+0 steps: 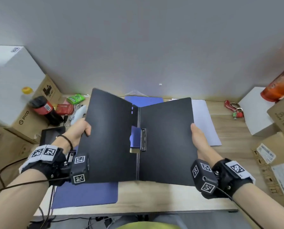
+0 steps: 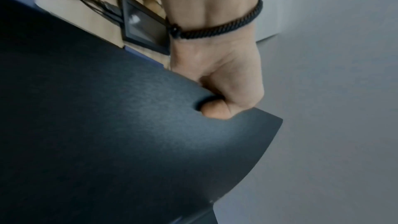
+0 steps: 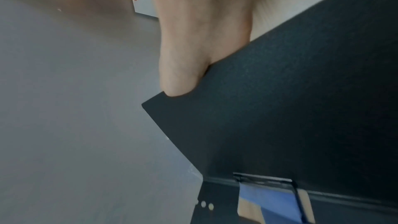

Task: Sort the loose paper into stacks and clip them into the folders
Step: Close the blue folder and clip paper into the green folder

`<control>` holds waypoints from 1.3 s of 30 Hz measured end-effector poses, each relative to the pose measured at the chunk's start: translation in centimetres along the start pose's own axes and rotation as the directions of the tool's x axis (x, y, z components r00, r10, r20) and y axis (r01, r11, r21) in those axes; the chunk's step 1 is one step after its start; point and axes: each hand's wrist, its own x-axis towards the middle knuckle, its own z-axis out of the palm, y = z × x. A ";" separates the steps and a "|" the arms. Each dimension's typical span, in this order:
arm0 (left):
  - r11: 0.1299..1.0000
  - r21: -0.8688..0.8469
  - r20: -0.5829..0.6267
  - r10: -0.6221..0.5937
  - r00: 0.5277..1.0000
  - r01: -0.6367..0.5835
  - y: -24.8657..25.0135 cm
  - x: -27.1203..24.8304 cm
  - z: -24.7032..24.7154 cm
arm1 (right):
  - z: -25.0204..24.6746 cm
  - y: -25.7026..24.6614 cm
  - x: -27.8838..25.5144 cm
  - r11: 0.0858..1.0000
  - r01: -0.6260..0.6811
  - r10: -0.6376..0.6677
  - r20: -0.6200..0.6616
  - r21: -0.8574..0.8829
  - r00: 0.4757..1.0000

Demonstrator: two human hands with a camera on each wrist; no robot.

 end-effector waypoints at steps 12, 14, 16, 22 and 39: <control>0.972 0.188 -0.271 -0.089 0.959 0.143 -10.9 2.5 -1.6 | -1.2 7.9 2.1 0.987 -0.095 0.082 -0.096 -0.133 0.992; 0.972 0.196 -0.329 -0.058 0.942 0.128 -12.1 3.6 -1.8 | -1.2 9.1 2.4 0.981 -0.175 0.168 -0.085 -0.088 0.982; 0.924 0.356 -0.336 -0.009 0.942 0.136 -13.3 4.6 -1.9 | -1.1 9.4 2.2 0.968 -0.244 0.241 -0.060 -0.060 0.969; 0.741 0.670 -0.049 -0.016 0.999 0.045 -14.0 4.1 1.4 | -0.4 10.6 2.3 0.963 -0.251 0.257 0.048 -0.094 0.965; 0.732 0.654 -0.109 -0.161 0.981 0.192 -16.0 2.5 1.9 | 2.7 11.0 1.8 0.935 -0.298 0.311 0.040 -0.194 0.950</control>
